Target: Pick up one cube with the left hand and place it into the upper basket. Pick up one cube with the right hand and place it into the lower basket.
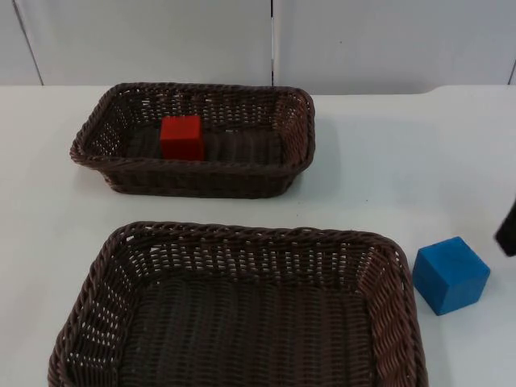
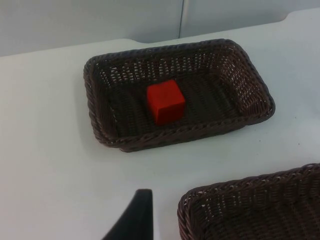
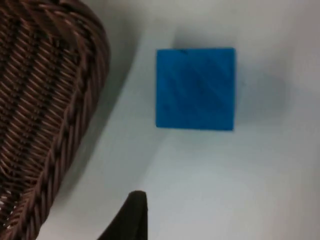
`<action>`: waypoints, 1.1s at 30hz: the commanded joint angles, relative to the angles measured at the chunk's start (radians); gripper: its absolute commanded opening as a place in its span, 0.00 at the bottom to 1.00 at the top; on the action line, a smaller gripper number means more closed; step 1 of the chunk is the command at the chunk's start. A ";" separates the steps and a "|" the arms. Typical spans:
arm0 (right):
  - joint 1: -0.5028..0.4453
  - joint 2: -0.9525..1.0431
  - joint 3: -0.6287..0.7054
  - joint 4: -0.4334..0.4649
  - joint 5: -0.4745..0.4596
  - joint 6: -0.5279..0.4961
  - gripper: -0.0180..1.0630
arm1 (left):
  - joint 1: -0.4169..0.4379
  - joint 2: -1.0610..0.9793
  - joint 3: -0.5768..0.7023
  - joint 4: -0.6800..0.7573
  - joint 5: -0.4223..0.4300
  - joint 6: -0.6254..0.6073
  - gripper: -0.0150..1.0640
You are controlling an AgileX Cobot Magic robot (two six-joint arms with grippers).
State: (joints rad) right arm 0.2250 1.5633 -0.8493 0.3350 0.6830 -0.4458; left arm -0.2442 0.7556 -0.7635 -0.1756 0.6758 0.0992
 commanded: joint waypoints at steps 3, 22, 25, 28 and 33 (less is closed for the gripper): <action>0.072 0.030 -0.008 -0.072 -0.087 -0.015 0.93 | -0.005 -0.007 0.004 -0.007 -0.001 -0.001 0.99; 0.170 0.213 -0.008 -0.125 -0.356 0.018 0.93 | -0.005 -0.007 0.004 -0.005 -0.001 -0.001 0.99; 0.170 0.250 -0.008 -0.125 -0.379 0.035 0.93 | -0.005 -0.007 0.004 -0.003 -0.001 -0.001 0.99; 0.170 0.282 -0.008 -0.122 -0.402 0.038 0.93 | -0.005 -0.007 0.004 -0.003 -0.001 -0.001 0.99; 0.170 0.329 -0.008 -0.120 -0.425 0.038 0.93 | -0.005 -0.007 0.004 -0.002 -0.001 -0.001 0.99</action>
State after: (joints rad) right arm 0.3891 1.8898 -0.8516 0.2148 0.2727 -0.4107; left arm -0.2442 0.7556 -0.7635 -0.1756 0.6740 0.0992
